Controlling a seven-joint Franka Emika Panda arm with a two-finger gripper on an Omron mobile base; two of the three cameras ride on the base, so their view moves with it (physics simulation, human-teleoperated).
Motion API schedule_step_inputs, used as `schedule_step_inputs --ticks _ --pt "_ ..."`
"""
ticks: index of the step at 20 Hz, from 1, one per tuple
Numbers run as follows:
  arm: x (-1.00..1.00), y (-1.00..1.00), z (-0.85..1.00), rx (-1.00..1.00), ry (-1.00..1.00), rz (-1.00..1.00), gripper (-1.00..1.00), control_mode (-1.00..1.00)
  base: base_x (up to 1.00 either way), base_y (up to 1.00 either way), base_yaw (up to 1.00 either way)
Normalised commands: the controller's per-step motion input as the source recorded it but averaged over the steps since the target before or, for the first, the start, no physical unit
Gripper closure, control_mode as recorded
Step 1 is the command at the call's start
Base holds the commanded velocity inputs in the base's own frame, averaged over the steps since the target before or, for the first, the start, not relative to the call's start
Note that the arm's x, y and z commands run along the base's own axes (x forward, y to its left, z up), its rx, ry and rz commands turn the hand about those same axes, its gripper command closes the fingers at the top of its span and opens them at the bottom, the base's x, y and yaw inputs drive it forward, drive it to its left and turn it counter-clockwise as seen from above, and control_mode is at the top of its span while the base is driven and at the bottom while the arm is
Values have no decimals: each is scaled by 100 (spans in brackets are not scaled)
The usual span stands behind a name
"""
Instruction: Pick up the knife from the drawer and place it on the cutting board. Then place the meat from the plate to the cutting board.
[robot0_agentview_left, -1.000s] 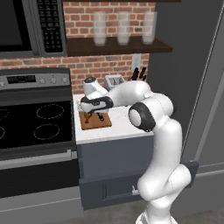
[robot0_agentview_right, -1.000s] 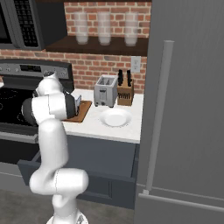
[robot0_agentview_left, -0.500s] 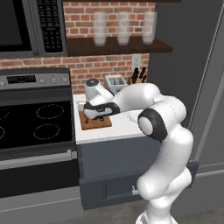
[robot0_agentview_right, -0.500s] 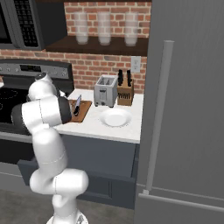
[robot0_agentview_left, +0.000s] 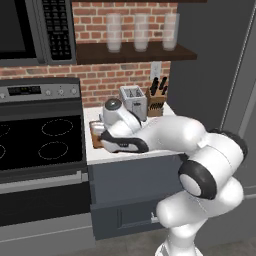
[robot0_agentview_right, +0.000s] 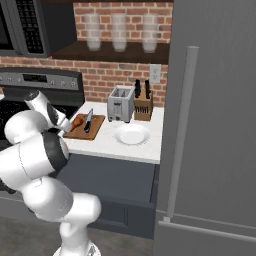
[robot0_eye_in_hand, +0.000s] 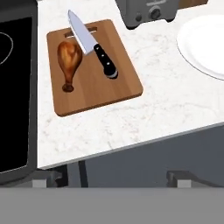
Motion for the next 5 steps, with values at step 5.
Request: schedule_step_inputs --ticks 5 --pt "-49 0 71 3 -9 0 -100 -100 0 0 0"
